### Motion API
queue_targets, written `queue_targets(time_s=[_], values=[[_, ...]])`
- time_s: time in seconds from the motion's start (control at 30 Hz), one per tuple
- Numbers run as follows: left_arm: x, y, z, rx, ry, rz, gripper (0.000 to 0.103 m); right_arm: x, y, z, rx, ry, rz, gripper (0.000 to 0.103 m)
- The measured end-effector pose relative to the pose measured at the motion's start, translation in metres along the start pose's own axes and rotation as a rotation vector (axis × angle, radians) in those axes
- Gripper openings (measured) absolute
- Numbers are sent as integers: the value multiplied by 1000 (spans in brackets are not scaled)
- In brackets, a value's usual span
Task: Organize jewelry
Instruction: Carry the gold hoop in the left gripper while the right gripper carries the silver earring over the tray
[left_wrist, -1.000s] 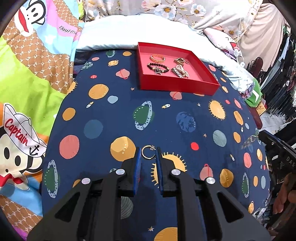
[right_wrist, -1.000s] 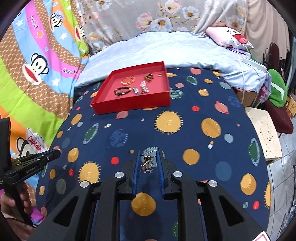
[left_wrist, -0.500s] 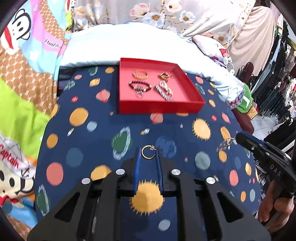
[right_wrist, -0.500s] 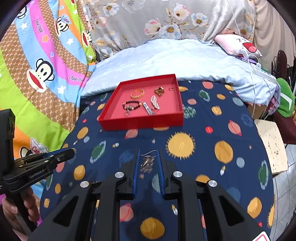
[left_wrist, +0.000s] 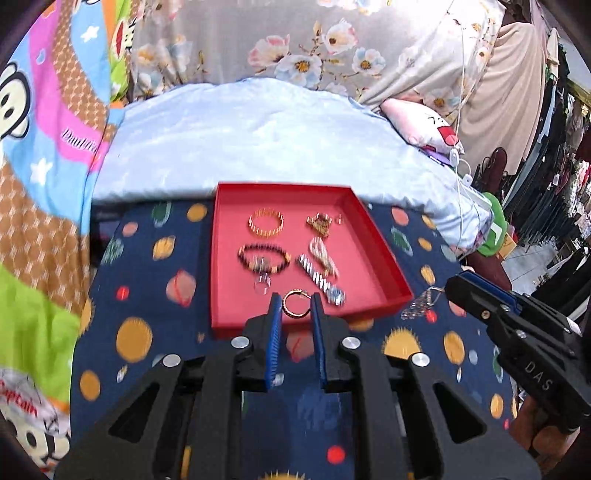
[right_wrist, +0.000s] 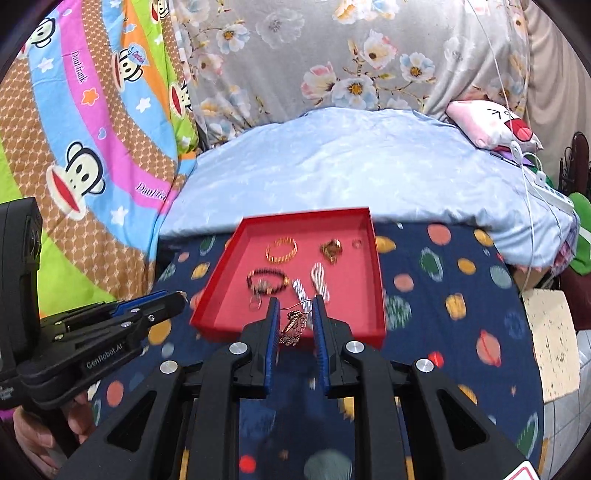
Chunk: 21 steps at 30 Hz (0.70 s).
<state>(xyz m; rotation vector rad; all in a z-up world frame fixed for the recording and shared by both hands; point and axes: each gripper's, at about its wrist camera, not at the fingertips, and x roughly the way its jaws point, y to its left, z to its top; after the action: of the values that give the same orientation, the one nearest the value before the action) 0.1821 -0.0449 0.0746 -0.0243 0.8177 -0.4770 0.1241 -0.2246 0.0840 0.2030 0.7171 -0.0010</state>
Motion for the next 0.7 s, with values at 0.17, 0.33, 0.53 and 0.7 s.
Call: queue_targets(time_s=[0.17,0.33,0.53,0.7], values=[[24,-2,27,2,-19,6,15,27,-3,24,-4,-9,-12,16],[48,3,42,-15,-9,4,15,53,-7,34,2,11,-7,16],[73,7,50,-29,10,3,15,83,-10,34,6,45,-13,16],[87,12,49,-48,30,5,15,100,-14,29,16,70,-17,16]])
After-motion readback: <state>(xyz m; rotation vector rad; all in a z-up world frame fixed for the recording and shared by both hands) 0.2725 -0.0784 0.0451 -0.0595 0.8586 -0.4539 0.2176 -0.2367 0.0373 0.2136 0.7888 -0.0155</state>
